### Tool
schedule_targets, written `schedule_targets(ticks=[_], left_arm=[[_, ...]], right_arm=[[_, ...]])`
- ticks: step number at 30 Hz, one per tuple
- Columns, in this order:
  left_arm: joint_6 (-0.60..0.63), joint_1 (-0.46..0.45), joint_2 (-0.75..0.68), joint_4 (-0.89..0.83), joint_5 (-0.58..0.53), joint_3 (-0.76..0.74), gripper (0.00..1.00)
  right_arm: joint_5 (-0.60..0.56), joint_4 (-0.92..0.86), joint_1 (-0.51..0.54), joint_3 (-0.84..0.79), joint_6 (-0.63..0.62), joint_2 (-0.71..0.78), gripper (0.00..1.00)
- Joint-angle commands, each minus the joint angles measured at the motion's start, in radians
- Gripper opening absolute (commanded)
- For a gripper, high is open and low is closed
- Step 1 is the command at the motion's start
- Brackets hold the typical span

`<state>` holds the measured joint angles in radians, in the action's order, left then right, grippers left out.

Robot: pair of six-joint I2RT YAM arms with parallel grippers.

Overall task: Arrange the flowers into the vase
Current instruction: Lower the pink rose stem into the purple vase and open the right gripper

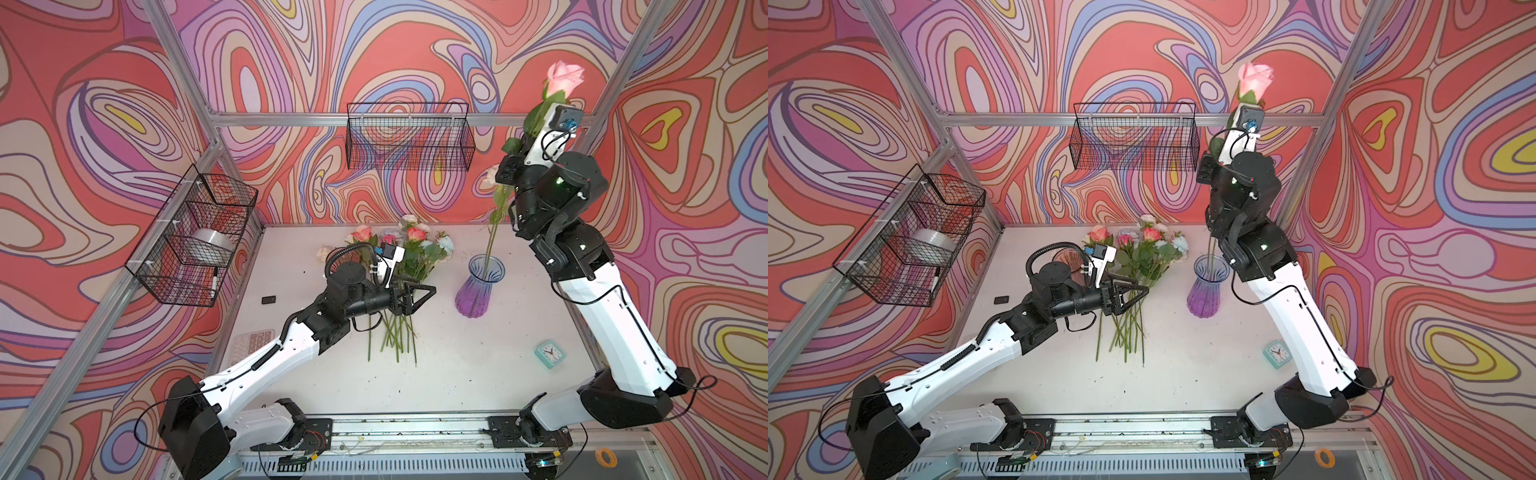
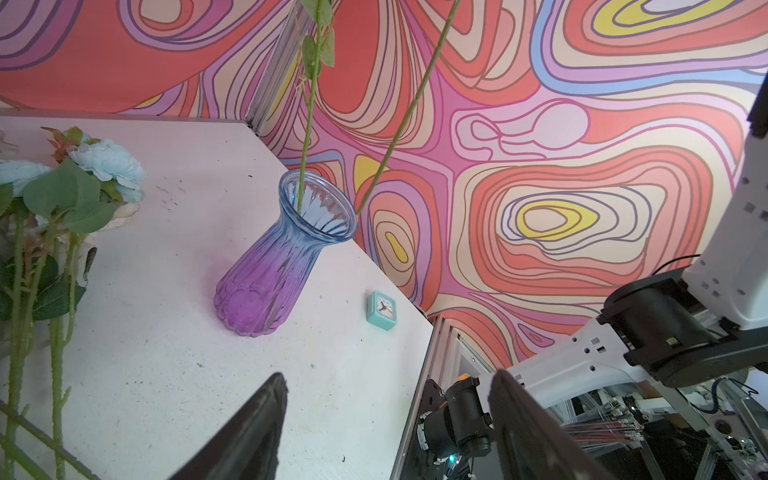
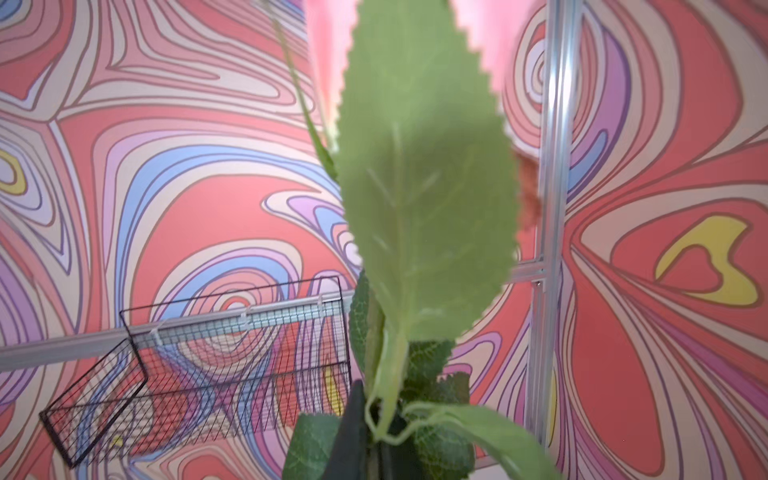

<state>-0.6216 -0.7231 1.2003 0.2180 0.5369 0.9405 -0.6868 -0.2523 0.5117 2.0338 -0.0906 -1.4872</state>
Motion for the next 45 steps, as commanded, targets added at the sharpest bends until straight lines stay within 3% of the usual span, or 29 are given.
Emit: schedule_targets(ticks=[1, 6, 18, 24, 32, 39, 45], left_arm=[[0.011, -0.002, 0.004, 0.023, 0.020, 0.024, 0.77], [0.013, -0.002, 0.010, 0.017, 0.018, 0.026, 0.77], [0.042, -0.002, 0.021, -0.012, 0.000, 0.034, 0.77], [0.041, -0.002, 0.031, -0.020, 0.001, 0.037, 0.77], [0.062, -0.002, 0.019, -0.038, -0.028, 0.038, 0.78], [0.079, -0.002, 0.002, -0.055, -0.048, 0.040, 0.80], [0.117, -0.002, -0.020, -0.094, -0.085, 0.050, 0.81]], right_arm=[[-0.012, 0.076, -0.056, 0.022, -0.069, -0.031, 0.00], [0.012, 0.070, -0.099, -0.020, -0.037, -0.052, 0.00], [-0.048, 0.213, -0.115, -0.605, 0.124, 0.136, 0.00], [-0.071, 0.164, -0.114, -0.710, 0.182, 0.180, 0.10], [-0.073, 0.082, -0.114, -0.712, 0.210, 0.194, 0.28], [-0.053, 0.025, -0.114, -0.665, 0.229, 0.217, 0.33], [0.073, -0.071, -0.113, -0.613, 0.271, 0.278, 0.44]])
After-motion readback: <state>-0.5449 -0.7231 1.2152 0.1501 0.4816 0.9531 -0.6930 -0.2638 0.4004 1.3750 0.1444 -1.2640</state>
